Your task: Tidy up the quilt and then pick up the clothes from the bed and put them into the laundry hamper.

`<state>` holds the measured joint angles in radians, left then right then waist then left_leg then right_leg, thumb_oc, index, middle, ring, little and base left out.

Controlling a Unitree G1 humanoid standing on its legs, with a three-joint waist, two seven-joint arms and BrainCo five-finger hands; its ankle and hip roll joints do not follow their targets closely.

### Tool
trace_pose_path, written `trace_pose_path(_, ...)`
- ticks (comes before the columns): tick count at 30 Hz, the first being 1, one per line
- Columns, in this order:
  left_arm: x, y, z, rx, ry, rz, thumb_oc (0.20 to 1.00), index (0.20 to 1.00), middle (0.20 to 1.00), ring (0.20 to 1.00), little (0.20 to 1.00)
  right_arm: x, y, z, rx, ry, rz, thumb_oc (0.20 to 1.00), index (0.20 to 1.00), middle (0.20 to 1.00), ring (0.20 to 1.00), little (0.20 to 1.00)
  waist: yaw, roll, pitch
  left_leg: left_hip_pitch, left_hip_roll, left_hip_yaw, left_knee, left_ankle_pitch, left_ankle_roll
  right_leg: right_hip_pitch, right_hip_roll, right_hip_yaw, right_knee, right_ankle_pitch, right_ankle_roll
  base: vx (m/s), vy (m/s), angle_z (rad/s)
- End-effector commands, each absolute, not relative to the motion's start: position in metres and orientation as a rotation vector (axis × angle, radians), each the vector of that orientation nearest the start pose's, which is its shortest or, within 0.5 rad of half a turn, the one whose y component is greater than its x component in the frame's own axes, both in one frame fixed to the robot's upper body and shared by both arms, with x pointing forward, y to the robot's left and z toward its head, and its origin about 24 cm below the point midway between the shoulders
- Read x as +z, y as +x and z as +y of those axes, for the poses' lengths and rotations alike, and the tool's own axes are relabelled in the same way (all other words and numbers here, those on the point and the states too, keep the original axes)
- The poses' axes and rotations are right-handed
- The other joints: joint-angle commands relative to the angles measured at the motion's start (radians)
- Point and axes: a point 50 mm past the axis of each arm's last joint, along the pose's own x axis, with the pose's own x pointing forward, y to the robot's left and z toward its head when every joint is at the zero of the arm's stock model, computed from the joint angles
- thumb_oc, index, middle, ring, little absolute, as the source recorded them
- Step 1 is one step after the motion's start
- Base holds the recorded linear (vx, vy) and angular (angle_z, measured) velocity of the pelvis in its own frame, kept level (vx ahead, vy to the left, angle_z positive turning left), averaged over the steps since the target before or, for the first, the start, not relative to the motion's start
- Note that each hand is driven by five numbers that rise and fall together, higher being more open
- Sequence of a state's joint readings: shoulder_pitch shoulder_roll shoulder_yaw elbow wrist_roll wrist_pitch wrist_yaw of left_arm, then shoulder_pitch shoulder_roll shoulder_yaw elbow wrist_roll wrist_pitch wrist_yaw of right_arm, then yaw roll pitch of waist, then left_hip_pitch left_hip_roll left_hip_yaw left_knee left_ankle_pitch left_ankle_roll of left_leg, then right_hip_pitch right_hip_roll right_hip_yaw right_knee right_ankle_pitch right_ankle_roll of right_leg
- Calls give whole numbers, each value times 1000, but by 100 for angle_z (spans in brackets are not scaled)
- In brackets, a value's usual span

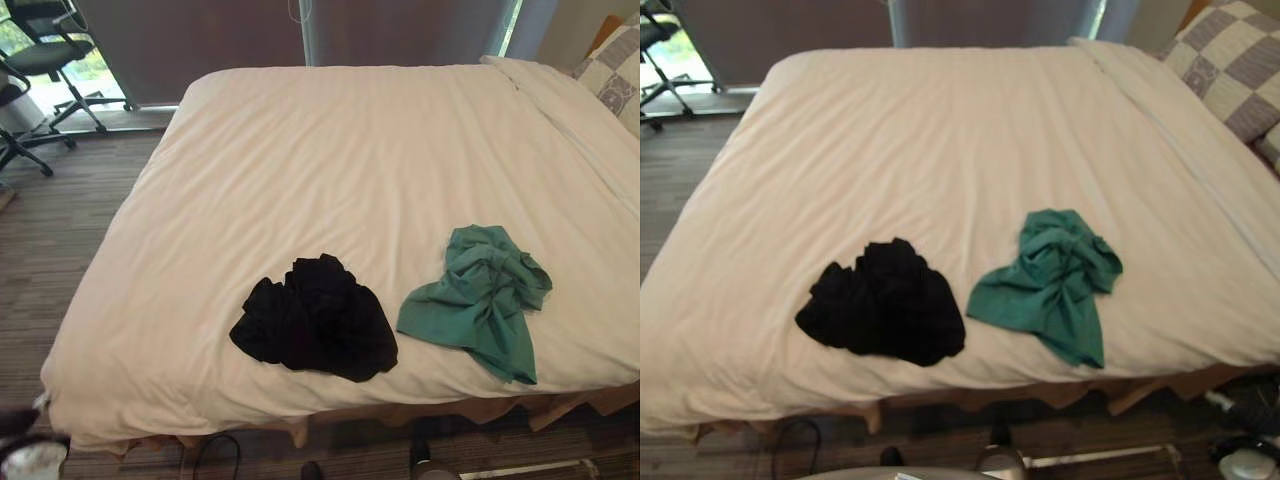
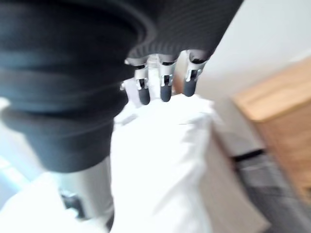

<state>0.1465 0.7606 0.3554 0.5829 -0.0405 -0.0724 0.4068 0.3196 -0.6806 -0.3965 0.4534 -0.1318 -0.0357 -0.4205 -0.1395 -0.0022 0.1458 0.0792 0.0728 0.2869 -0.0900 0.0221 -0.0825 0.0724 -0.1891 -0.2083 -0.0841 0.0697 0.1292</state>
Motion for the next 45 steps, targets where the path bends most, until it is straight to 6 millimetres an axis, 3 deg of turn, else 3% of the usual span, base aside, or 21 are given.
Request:
trace_pose_path(1,121,189,426,835,933,15,1000,1000,1000,1000,1000,91,161,-423,-789,-1163,215,1000,1000,1000,1000,1000,4,-31,-13,42,84,24,5,-26,-77,-53,-94,-17,58,9,128,0,0,0)
trace_pose_path(2,138,208,403,716,963,-111,1000,1000,1000,1000,1000,104,176,-413,-710,-1234,151,1000,1000,1000,1000,1000,6,-36,-17,46,85,27,4,-27,-75,-53,-95,-16,56,10,127,0,-15,-6)
trace_pose_path(4,140,217,390,665,942,-150,1000,1000,1000,1000,1000,108,185,-406,-670,-1256,118,1000,1000,1000,1000,1000,8,-40,-18,45,84,30,3,-27,-74,-55,-96,-13,54,12,127,-2,-10,-8)
trace_pose_path(6,135,238,352,453,942,-196,1000,1000,1000,1000,1000,117,208,-382,-540,-1270,23,1000,1000,1000,1000,1000,9,-44,-15,48,86,34,3,-29,-71,-55,-99,-12,52,13,124,2,-10,-2)
trace_pose_path(7,135,238,352,452,943,-195,1000,1000,1000,1000,1000,117,208,-382,-540,-1270,24,1000,1000,1000,1000,1000,10,-44,-15,49,86,35,3,-29,-71,-54,-99,-12,51,13,124,0,0,0)
trace_pose_path(11,100,266,306,190,978,-116,1000,1000,1000,1000,1000,126,244,-343,-362,-1302,-105,1000,1000,1000,1000,1000,6,-49,1,59,86,51,3,-31,-69,-55,-98,-6,48,14,120,9,-24,-4)
trace_pose_path(14,89,276,291,130,974,-90,1000,1000,1000,1000,1000,134,256,-329,-326,-1314,-163,1000,1000,1000,1000,1000,4,-48,22,56,87,59,4,-29,-68,-65,-97,2,50,16,120,-28,-12,-10)
trace_pose_path(16,75,291,271,69,979,-51,1000,1000,1000,1000,1000,144,271,-309,-278,-1310,-243,1000,1000,1000,1000,1000,-5,-46,52,41,89,71,7,-21,-68,-92,-96,16,54,20,121,-98,-14,-14)
trace_pose_path(18,71,298,264,52,987,-42,1000,1000,1000,1000,1000,147,276,-303,-267,-1307,-269,1000,1000,1000,1000,1000,-8,-45,65,32,90,78,8,-17,-69,-105,-95,22,56,23,121,-83,-15,-18)
trace_pose_path(20,71,315,234,-45,1044,-76,1000,1000,1000,1000,1000,157,284,-284,-233,-1291,-353,1000,1000,1000,1000,1000,-21,-43,96,5,90,87,11,-7,-70,-136,-95,34,60,28,122,-123,-24,-20)
trace_pose_path(24,64,332,203,-155,1154,-90,1000,1000,1000,1000,1000,167,294,-265,-204,-1260,-445,1000,1000,1000,1000,1000,-37,-31,127,-32,91,98,13,7,-72,-183,-95,46,67,35,125,-77,-3,-5)
trace_pose_path(26,58,336,195,-183,1183,-73,1000,1000,1000,1000,1000,170,297,-258,-191,-1255,-470,1000,1000,1000,1000,1000,-40,-28,132,-42,92,106,13,11,-72,-198,-94,50,68,39,127,-61,-1,-13)
trace_pose_path(27,51,336,190,-209,1194,-53,555,555,555,555,555,172,300,-254,-182,-1248,-487,1000,1000,1000,1000,1000,-41,-25,136,-50,92,109,13,13,-72,-209,-93,53,68,42,127,-70,1,-22)
trace_pose_path(28,41,335,188,-234,1199,-7,555,555,555,555,555,174,303,-249,-170,-1246,-499,1000,1000,1000,1000,1000,-41,-24,139,-54,92,110,13,15,-73,-215,-92,53,69,44,128,-60,-2,-23)
trace_pose_path(29,24,330,185,-266,1185,61,200,200,200,200,200,177,308,-243,-149,-1245,-514,1000,1000,1000,1000,1000,-35,-20,141,-63,94,111,13,20,-75,-225,-93,53,71,47,127,-35,-6,-13)
trace_pose_path(37,-21,297,190,-285,1022,238,200,200,200,200,200,169,339,-223,-56,-1234,-433,1000,1000,1000,1000,1000,21,1,157,-88,97,83,15,33,-78,-228,-100,25,88,34,115,-24,-31,0)
trace_pose_path(38,-30,287,200,-253,966,289,200,200,200,200,200,150,349,-225,-43,-1189,-322,1000,1000,1000,1000,1000,40,7,161,-89,97,71,17,34,-77,-224,-101,16,104,23,109,-32,-42,22)
trace_pose_path(40,-35,280,207,-228,941,320,200,200,200,200,200,136,354,-225,-31,-1150,-256,1000,1000,1000,1000,1000,44,8,161,-89,98,63,18,34,-76,-223,-102,8,118,14,105,-26,-30,23)
trace_pose_path(43,-47,265,226,-140,799,411,200,200,200,200,200,76,355,-245,-63,-980,85,1000,1000,1000,1000,1000,75,11,166,-84,99,41,28,32,-73,-216,-104,-11,161,-9,96,-31,-37,22)
trace_pose_path(44,-50,260,236,-98,753,444,200,200,200,200,200,56,348,-258,-91,-933,206,539,539,539,539,539,87,13,168,-85,99,28,36,29,-72,-214,-105,-18,176,-17,93,-29,-78,29)
trace_pose_path(45,-54,250,253,-27,700,498,200,200,200,200,200,27,334,-275,-134,-836,386,200,200,200,200,200,112,15,166,-87,102,9,46,28,-72,-206,-106,-35,191,-30,88,-20,-70,28)
